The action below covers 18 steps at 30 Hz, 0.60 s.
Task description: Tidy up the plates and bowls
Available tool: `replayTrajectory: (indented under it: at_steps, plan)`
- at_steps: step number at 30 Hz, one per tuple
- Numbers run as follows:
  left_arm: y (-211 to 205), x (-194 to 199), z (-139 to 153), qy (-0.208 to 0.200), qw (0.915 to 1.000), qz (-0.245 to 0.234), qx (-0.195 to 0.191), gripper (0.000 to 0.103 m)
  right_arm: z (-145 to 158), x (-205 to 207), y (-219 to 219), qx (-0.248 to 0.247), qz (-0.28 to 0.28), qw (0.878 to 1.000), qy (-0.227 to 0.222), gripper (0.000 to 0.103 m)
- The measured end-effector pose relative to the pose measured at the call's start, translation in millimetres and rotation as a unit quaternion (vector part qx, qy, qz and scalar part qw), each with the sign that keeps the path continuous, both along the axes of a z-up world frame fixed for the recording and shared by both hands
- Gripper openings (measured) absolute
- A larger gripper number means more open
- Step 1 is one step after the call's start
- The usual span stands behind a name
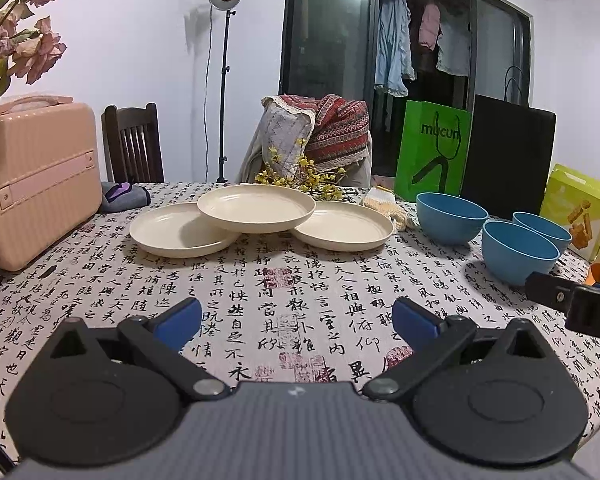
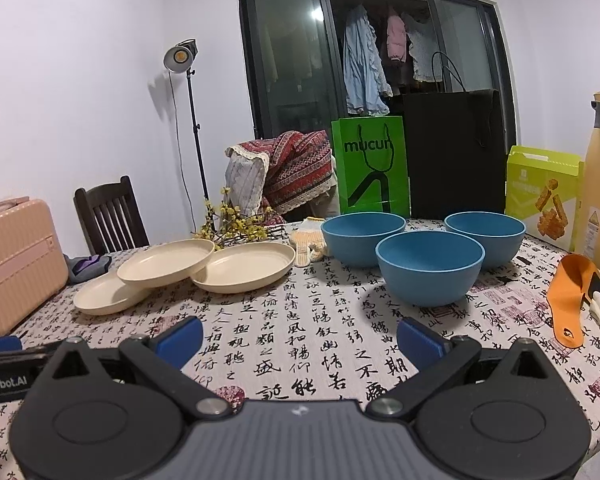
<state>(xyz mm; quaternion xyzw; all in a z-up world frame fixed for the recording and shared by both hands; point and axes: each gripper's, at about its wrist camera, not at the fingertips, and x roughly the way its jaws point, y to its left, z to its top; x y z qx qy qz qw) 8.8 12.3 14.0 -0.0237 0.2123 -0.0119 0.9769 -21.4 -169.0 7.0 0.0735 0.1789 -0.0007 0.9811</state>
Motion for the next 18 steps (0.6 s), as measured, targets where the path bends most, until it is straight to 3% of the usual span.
replayTrajectory:
  at_steps: [18]
  plan:
    - [4, 10, 0, -0.007, 0.9998, 0.016, 0.002, 0.103, 2, 14, 0, 0.000, 0.007, 1.000, -0.002, 0.103]
